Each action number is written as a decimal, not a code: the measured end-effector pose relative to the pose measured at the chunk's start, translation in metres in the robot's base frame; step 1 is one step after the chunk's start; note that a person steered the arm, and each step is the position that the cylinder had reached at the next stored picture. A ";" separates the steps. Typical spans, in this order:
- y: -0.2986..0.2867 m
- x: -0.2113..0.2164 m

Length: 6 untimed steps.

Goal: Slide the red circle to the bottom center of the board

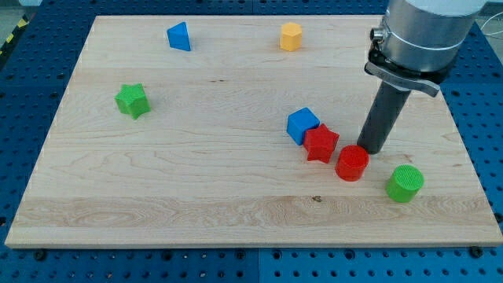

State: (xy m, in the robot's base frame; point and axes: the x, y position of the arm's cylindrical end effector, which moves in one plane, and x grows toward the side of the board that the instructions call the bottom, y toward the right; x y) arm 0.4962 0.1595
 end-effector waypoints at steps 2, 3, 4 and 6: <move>-0.037 0.025; -0.059 0.028; -0.054 0.032; -0.046 0.050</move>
